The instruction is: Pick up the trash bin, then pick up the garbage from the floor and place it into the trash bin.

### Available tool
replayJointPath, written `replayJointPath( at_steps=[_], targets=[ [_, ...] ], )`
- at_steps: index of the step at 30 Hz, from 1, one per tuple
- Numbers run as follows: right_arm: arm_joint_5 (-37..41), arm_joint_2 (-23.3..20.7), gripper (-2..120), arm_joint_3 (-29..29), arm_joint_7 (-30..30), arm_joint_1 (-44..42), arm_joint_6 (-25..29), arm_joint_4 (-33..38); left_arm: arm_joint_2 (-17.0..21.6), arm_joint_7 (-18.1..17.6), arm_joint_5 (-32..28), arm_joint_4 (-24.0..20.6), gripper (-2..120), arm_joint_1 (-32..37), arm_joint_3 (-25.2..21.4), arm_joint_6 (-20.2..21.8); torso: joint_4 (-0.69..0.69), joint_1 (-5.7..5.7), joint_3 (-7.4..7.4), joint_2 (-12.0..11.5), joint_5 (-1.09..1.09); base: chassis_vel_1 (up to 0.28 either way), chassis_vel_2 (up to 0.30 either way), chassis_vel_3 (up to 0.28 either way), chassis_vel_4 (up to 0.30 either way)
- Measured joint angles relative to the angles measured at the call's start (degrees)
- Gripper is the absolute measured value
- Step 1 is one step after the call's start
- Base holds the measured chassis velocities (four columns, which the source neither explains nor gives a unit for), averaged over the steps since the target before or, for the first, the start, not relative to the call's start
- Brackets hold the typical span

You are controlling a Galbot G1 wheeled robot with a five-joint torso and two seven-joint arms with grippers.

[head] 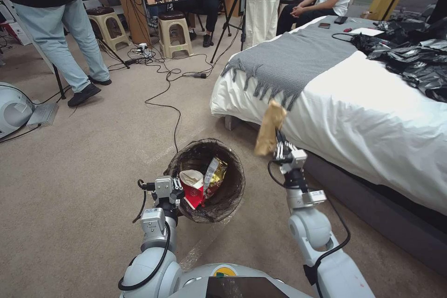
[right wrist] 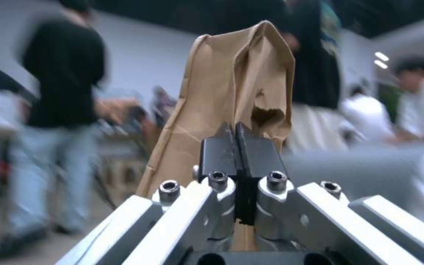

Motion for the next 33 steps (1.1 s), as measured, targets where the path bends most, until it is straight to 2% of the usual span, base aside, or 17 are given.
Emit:
replayJointPath(
  at_steps=[2,3,6,9,29,33],
  targets=[
    [3.0,-0.9,0,-1.5,-5.1,-0.5,1.5,4.1,0.0,0.0,0.0,0.0,2,0.0,0.0,0.0,0.00,0.00,0.00,0.0,0.01,0.000,0.000,0.000,0.000],
    [3.0,-0.9,0,-1.5,-5.1,-0.5,1.5,4.1,0.0,0.0,0.0,0.0,2,0.0,0.0,0.0,0.00,0.00,0.00,0.0,0.01,0.000,0.000,0.000,0.000],
    [6.1,-2.3,0,-3.7,-12.7,-2.5,3.1,8.0,0.0,0.0,0.0,0.0,2,0.0,0.0,0.0,-0.02,0.00,0.00,0.0,0.02,0.000,0.000,0.000,0.000],
    [6.1,-3.3,0,-5.5,-15.2,-3.2,3.7,8.4,0.0,0.0,0.0,0.0,2,0.0,0.0,0.0,-0.02,0.00,0.00,0.0,0.02,0.000,0.000,0.000,0.000],
    [2.7,-5.5,0,-11.5,-15.3,-2.5,2.8,3.7,0.0,0.0,0.0,0.0,2,0.0,0.0,0.0,0.00,0.00,0.00,0.0,0.02,0.000,0.000,0.000,0.000],
    [1.8,-5.1,0,-13.1,-14.6,-2.5,2.3,-0.8,0.0,0.0,0.0,0.0,2,0.0,0.0,0.0,-0.01,0.00,0.00,0.0,0.02,0.000,0.000,0.000,0.000]
  ],
)
